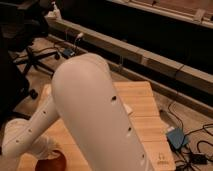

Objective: Drag the ceramic bowl in a circle

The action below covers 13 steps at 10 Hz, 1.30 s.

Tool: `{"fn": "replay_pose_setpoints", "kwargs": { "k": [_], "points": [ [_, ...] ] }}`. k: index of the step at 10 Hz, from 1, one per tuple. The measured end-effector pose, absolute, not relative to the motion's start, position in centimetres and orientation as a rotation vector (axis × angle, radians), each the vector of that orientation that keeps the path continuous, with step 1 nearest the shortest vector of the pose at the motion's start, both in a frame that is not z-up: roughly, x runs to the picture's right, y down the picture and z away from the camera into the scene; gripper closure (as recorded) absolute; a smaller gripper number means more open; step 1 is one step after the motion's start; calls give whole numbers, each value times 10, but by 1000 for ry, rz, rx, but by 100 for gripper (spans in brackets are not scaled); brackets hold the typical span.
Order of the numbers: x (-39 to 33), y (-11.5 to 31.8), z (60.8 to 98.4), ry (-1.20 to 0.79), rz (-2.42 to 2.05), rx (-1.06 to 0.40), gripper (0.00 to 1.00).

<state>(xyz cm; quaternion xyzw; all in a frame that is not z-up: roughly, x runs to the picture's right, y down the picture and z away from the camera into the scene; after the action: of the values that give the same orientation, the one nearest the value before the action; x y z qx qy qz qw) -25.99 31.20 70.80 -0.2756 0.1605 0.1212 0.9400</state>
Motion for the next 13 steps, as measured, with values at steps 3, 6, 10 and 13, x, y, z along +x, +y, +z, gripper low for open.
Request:
{"fn": "replay_pose_setpoints", "kwargs": {
  "k": [3, 6, 10, 13],
  "points": [
    [-317, 297, 722, 266, 268, -553, 100],
    [-345, 254, 750, 258, 357, -515, 100],
    [-311, 190, 790, 320, 505, -454, 100],
    [-253, 175, 812, 415, 610, -456, 100]
  ]
}}
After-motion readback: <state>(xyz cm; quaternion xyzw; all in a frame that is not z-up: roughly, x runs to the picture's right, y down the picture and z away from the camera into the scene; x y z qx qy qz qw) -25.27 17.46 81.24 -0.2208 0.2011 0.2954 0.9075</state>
